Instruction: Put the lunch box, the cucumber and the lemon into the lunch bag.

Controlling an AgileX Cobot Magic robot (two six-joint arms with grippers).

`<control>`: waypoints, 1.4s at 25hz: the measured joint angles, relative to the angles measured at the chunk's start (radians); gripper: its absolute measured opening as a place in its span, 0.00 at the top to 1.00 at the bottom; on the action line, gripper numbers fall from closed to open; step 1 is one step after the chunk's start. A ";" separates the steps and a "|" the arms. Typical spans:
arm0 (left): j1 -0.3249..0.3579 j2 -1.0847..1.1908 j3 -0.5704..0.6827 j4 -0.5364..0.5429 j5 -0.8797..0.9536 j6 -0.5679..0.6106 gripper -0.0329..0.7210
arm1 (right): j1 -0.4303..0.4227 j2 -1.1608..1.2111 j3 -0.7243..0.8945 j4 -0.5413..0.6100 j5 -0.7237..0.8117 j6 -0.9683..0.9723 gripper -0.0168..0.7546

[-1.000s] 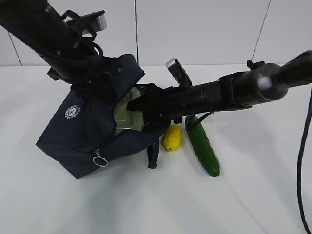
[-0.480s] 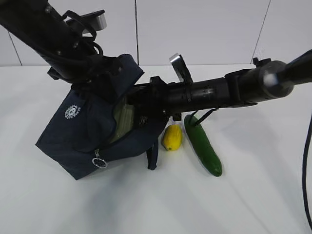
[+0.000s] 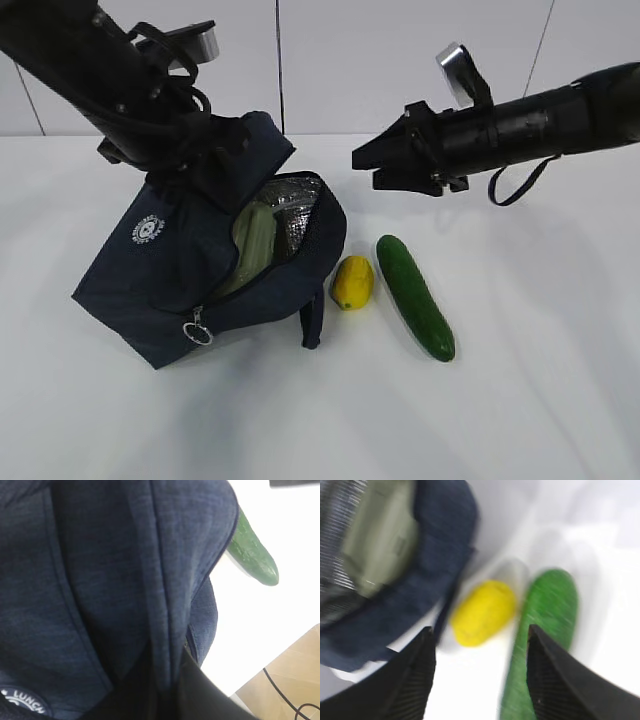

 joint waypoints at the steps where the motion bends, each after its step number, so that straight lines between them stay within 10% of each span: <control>1: 0.000 0.000 0.000 0.000 0.000 0.000 0.95 | -0.003 -0.014 -0.006 -0.070 -0.008 0.031 0.41; 8: 0.000 0.000 0.000 0.001 0.000 0.000 0.95 | 0.011 -0.047 -0.081 -0.646 -0.014 0.355 0.41; 15: 0.000 0.000 0.000 0.001 0.008 0.006 0.95 | 0.073 -0.047 -0.088 -0.915 -0.043 0.542 0.41; 35: 0.000 0.000 0.000 0.008 0.014 0.012 0.95 | 0.156 0.068 -0.091 -1.026 -0.117 0.654 0.41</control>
